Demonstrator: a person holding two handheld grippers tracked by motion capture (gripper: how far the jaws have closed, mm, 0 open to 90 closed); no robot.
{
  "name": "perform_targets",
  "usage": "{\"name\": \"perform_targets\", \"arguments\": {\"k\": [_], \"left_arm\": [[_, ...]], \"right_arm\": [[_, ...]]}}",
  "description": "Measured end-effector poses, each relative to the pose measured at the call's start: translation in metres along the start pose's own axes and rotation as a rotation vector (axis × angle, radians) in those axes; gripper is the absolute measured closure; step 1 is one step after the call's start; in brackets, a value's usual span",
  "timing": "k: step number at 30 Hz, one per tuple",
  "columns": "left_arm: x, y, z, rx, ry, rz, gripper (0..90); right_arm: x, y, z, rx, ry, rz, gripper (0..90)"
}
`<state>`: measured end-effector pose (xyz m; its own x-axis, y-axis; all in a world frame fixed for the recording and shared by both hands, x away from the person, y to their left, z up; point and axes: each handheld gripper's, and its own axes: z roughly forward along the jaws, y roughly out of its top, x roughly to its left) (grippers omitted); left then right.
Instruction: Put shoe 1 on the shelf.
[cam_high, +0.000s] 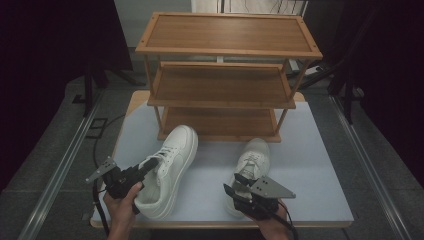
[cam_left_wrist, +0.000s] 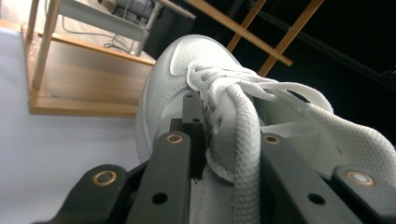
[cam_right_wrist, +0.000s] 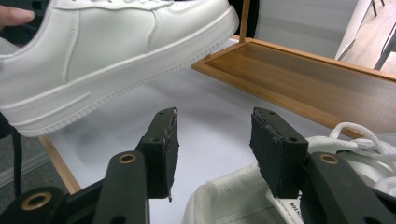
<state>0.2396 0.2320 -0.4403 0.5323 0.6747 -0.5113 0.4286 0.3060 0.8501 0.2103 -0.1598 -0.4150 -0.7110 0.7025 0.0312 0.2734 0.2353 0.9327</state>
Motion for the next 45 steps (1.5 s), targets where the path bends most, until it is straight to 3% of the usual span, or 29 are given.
{"name": "perform_targets", "arguments": {"k": [5, 13, 33, 36, 45], "left_arm": [[0.0, 0.002, -0.003, -0.017, -0.011, -0.024, 80.9], [-0.004, 0.006, -0.006, -0.037, -0.021, -0.028, 81.0], [-0.025, 0.027, -0.016, -0.091, -0.092, -0.016, 81.3], [-0.029, 0.031, -0.013, -0.115, -0.118, -0.043, 81.3], [-0.036, 0.041, 0.0, -0.147, -0.137, -0.059, 81.4]], "right_arm": [[-0.002, 0.0, 0.0, -0.002, -0.002, 0.007, 51.4], [-0.003, 0.0, -0.001, -0.004, -0.007, 0.011, 51.2], [-0.008, 0.003, -0.006, -0.028, -0.017, 0.041, 51.3], [-0.008, 0.004, -0.007, -0.033, -0.015, 0.04, 51.3], [-0.01, 0.006, -0.009, -0.043, -0.015, 0.048, 51.3]]}}
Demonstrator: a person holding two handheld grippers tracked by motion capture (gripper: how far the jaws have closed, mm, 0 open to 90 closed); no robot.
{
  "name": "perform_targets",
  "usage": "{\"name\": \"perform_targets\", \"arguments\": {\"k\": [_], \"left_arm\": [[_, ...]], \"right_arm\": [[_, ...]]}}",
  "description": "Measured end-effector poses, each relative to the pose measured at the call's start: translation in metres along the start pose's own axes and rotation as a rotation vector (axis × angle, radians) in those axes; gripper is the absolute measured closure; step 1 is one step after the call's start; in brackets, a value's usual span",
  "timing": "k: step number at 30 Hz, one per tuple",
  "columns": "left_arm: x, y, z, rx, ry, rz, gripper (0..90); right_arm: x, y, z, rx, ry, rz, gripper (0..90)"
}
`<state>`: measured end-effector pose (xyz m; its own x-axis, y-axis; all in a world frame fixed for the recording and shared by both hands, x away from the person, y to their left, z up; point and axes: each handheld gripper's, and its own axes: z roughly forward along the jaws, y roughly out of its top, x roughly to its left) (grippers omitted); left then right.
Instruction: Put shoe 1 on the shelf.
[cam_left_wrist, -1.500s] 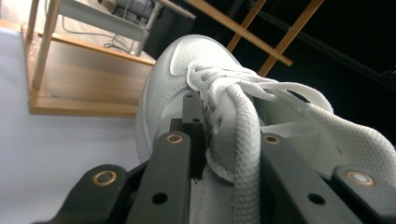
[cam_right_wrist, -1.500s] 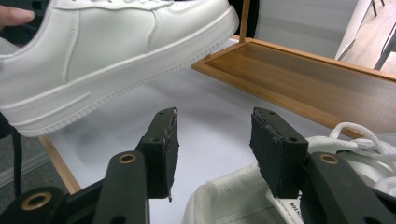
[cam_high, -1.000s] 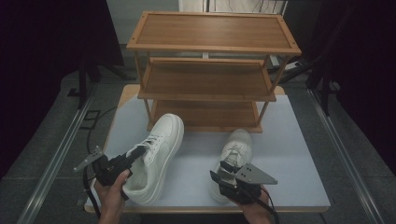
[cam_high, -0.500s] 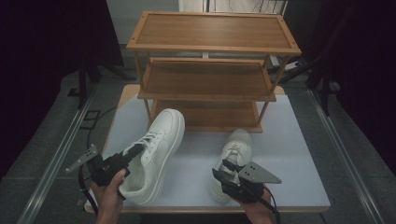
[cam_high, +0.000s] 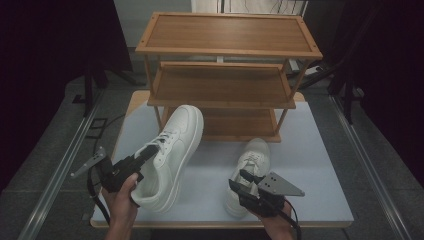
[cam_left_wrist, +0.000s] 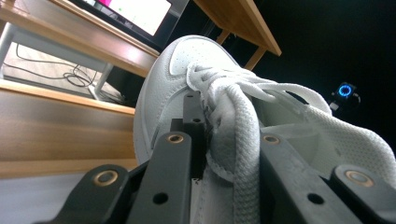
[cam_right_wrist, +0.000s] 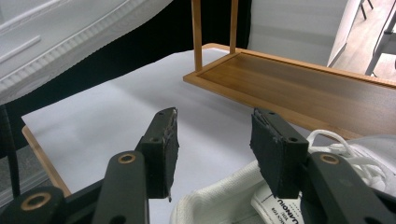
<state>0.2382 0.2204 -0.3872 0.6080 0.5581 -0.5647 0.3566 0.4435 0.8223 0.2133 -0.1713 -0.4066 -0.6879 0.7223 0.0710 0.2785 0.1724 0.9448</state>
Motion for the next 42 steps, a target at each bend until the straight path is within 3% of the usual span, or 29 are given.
{"name": "perform_targets", "arguments": {"k": [12, 18, 28, 37, 42], "left_arm": [[0.002, 0.012, 0.019, -0.021, 0.024, -0.007, 81.4], [-0.001, 0.025, 0.038, -0.027, 0.042, 0.015, 81.4], [-0.004, 0.042, 0.068, -0.033, 0.033, 0.011, 81.5], [-0.004, 0.057, 0.093, -0.042, 0.058, 0.028, 81.5], [-0.002, 0.062, 0.108, -0.054, 0.077, 0.016, 81.5]], "right_arm": [[-0.002, 0.002, -0.003, -0.012, -0.006, 0.004, 51.3], [-0.002, 0.002, -0.003, -0.012, -0.006, 0.004, 51.3], [-0.003, 0.002, -0.002, -0.011, -0.004, 0.006, 51.3], [-0.003, 0.002, -0.003, -0.016, -0.002, 0.01, 51.4], [-0.003, 0.001, -0.002, -0.014, 0.001, 0.016, 51.3]]}}
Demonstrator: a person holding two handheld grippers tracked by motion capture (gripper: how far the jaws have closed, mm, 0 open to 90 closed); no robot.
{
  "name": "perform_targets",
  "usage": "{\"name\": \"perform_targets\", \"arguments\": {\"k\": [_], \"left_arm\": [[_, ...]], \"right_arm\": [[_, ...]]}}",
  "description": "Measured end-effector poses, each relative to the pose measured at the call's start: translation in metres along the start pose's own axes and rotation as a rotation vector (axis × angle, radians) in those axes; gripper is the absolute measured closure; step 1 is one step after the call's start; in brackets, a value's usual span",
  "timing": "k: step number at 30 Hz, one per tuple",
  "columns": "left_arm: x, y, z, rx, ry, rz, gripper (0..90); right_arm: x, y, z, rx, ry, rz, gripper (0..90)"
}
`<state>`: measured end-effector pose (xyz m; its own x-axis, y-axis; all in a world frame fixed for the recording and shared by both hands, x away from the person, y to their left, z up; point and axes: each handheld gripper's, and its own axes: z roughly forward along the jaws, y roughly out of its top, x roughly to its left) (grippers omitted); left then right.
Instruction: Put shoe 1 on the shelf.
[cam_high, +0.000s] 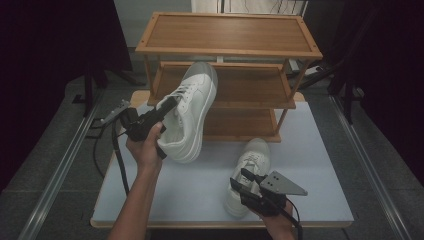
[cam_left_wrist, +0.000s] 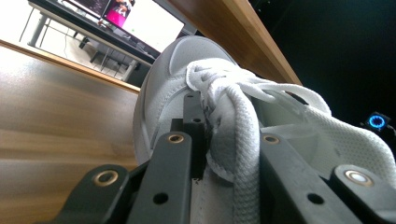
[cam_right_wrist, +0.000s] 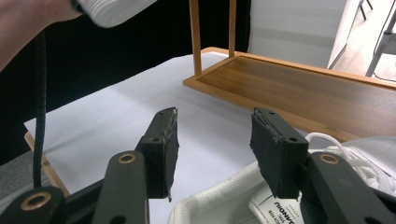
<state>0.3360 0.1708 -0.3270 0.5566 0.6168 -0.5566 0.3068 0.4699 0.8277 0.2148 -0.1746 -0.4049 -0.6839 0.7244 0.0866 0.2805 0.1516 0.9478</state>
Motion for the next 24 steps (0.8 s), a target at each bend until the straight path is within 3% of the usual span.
{"name": "perform_targets", "arguments": {"k": [16, 24], "left_arm": [[-0.003, 0.005, 0.035, 0.0, 0.058, 0.005, 81.5], [0.002, 0.01, 0.054, -0.003, 0.109, -0.002, 81.5]], "right_arm": [[-0.001, 0.0, -0.001, -0.006, 0.004, 0.007, 51.3], [-0.001, 0.0, -0.001, -0.007, 0.007, 0.01, 51.3]]}}
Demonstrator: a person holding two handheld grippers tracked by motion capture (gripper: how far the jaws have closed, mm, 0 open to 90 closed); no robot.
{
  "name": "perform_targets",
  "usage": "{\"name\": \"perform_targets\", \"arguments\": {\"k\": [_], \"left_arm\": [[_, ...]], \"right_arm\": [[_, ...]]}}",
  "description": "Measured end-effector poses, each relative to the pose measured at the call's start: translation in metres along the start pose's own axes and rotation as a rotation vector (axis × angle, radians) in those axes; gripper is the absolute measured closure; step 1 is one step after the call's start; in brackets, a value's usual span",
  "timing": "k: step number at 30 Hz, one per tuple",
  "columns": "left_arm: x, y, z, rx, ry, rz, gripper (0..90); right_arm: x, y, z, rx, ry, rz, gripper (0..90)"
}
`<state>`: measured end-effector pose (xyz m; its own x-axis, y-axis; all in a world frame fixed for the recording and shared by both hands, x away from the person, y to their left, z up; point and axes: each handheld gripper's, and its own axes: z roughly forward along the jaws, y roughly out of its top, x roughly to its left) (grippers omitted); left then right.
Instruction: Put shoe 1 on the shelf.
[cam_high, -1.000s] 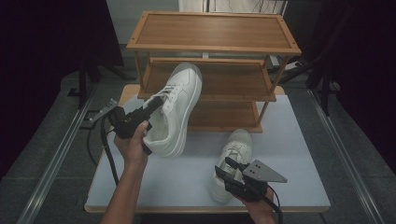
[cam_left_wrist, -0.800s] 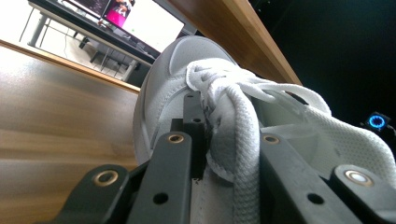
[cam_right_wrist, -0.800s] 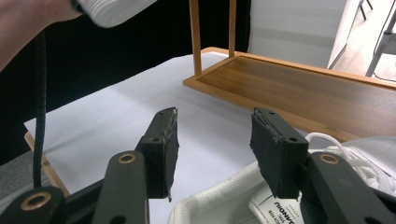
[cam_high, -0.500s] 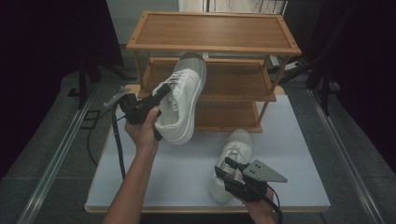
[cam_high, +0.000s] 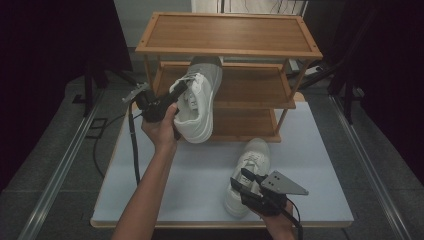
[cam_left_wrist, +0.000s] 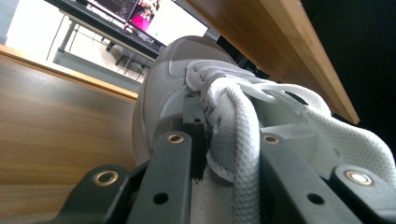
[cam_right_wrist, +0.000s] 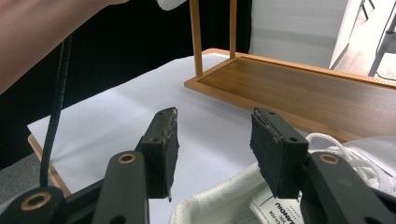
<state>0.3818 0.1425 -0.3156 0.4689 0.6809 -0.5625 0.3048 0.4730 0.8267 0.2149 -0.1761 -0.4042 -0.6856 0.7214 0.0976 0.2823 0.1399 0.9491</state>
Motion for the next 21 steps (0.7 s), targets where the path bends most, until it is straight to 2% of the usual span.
{"name": "perform_targets", "arguments": {"k": [13, 15, 21], "left_arm": [[0.003, 0.008, 0.025, 0.008, 0.051, -0.01, 81.4], [0.004, 0.01, 0.033, 0.006, 0.069, -0.016, 81.3], [0.004, 0.013, 0.046, 0.011, 0.086, -0.007, 81.3]], "right_arm": [[0.0, 0.001, -0.002, -0.01, 0.0, 0.001, 51.3], [0.0, 0.001, -0.002, -0.01, 0.001, 0.001, 51.3], [-0.001, 0.003, -0.004, -0.018, -0.004, 0.005, 51.3]]}}
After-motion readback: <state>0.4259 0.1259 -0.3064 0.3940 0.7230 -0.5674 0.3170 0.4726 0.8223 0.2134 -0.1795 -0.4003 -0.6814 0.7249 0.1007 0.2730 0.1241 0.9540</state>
